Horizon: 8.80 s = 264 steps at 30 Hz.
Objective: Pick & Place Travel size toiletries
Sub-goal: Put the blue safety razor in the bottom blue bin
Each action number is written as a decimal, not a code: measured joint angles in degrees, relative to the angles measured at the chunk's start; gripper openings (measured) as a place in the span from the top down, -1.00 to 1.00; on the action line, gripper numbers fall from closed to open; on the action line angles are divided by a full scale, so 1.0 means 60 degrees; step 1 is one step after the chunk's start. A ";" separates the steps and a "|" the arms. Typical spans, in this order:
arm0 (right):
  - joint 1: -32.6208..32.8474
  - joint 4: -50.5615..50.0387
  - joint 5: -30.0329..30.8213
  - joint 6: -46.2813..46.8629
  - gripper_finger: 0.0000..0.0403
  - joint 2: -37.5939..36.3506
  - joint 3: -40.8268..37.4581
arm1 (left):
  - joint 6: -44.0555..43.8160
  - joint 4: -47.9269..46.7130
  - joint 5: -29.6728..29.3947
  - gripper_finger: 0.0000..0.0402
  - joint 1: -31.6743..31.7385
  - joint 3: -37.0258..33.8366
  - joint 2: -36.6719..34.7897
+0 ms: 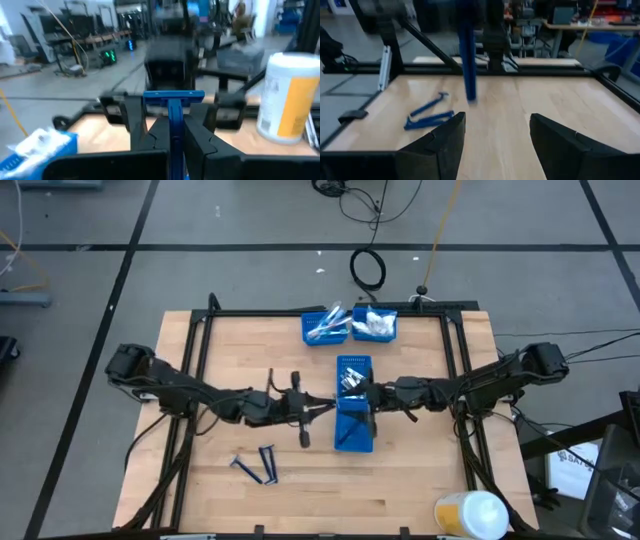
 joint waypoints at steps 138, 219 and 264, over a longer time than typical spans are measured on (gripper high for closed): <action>-0.0056 -0.3699 -0.2733 0.2251 -0.31 0.1053 -0.0001 | -0.7695 -1.0853 0.2368 0.30 -0.4737 -0.2098 0.0135; 0.0311 0.1823 -0.1874 0.0134 0.52 0.1144 -0.0004 | -0.0599 0.3129 0.1048 0.92 0.0041 -0.0546 0.2733; 0.0464 -0.0180 -0.1920 0.0792 0.36 0.1042 -0.0003 | 0.0203 0.2513 0.0839 0.97 -0.0192 -0.0503 0.1951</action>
